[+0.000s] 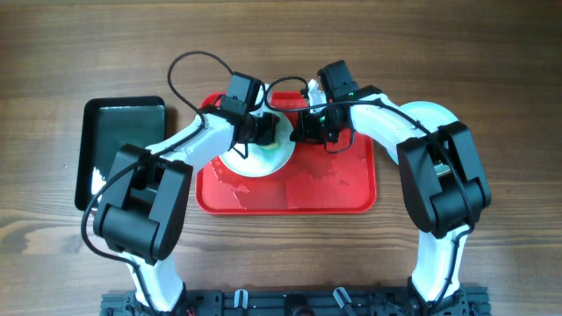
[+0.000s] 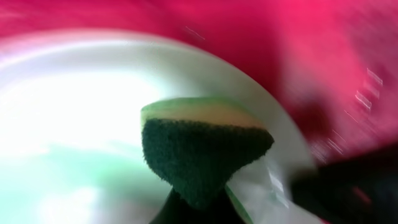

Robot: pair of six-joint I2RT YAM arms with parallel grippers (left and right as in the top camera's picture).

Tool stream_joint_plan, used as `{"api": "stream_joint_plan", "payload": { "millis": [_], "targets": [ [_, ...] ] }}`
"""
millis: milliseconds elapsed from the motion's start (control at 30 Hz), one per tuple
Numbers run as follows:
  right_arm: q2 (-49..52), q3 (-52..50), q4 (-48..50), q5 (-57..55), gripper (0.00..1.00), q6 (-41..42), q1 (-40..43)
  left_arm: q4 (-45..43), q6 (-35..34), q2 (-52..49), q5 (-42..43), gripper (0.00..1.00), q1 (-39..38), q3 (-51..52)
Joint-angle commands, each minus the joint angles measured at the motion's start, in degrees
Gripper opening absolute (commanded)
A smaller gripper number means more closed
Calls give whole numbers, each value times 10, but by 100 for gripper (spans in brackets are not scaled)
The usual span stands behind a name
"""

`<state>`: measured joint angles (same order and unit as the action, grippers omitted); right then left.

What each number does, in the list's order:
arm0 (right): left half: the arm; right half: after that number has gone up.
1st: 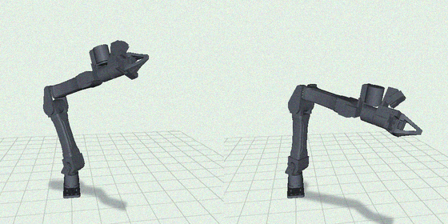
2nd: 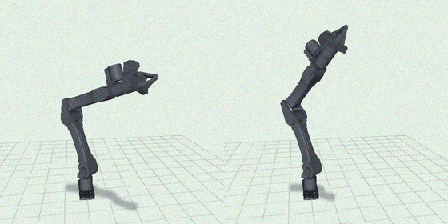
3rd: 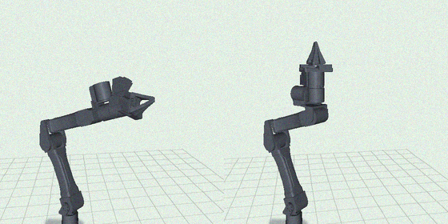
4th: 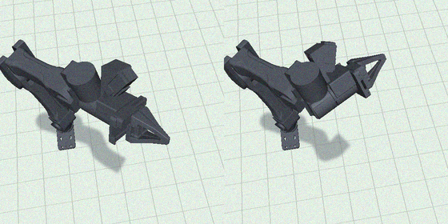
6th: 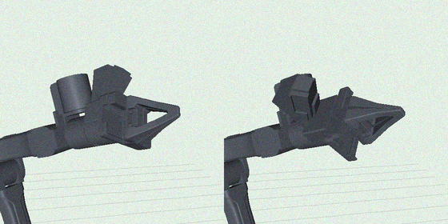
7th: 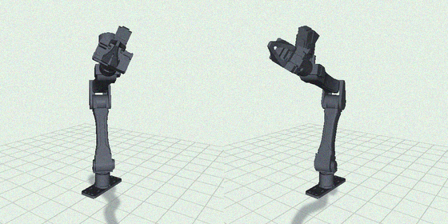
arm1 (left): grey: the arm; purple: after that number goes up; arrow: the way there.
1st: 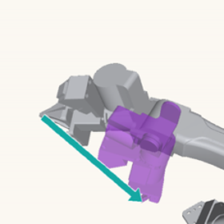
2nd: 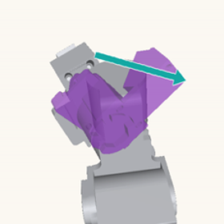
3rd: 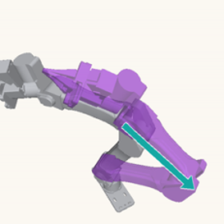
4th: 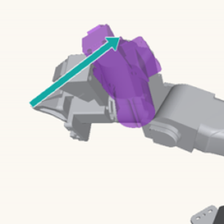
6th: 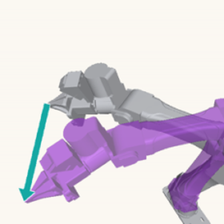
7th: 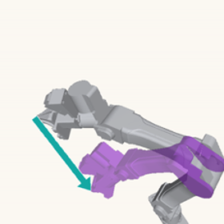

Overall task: Clean dirty plates on tray and stack at the side
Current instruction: 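Scrub the green smear on the held plate with the left gripper's sponge, then lift the plate upright with the right gripper and move the sponge left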

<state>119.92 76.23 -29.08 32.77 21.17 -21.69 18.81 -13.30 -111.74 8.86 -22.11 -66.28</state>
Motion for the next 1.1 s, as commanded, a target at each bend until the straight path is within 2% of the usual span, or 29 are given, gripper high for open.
{"api": "stream_joint_plan", "payload": {
  "millis": [0, 167, 267, 333, 400, 500, 667, 767, 867, 1067],
  "targets": [
    [6, -2, -6, 3, 5, -2, -2, 63, -71, -10, -269, 4, 8, -30],
    [6, -2, -5, 3, 4, -2, -2, 221, -102, -10, -376, 4, 7, -109],
    [6, -2, -8, 3, 4, -2, -2, 360, -159, -10, -375, 4, 7, -176],
    [6, -2, -13, 3, 4, -2, -2, 432, -196, -10, -371, 4, 8, -215],
    [2, -2, -19, 3, 4, -2, -2, 480, -206, -8, -353, 4, 13, -248],
    [-27, -2, -27, -3, 4, -14, -2, 498, -206, 0, -296, 4, 41, -264],
    [-134, -2, -81, -161, 4, -31, -8, 498, -201, 1, -188, 4, 125, -264],
    [-192, -2, -106, -269, 5, -32, -25, 498, -200, 1, -177, 4, 151, -264],
    [-253, -2, -140, -447, 4, -31, -69, 496, -184, 1, -179, 4, 167, -264],
    [-284, -2, -156, -697, 4, -32, -166, 496, -185, 1, -176, 4, 174, -264]
  ]
}}
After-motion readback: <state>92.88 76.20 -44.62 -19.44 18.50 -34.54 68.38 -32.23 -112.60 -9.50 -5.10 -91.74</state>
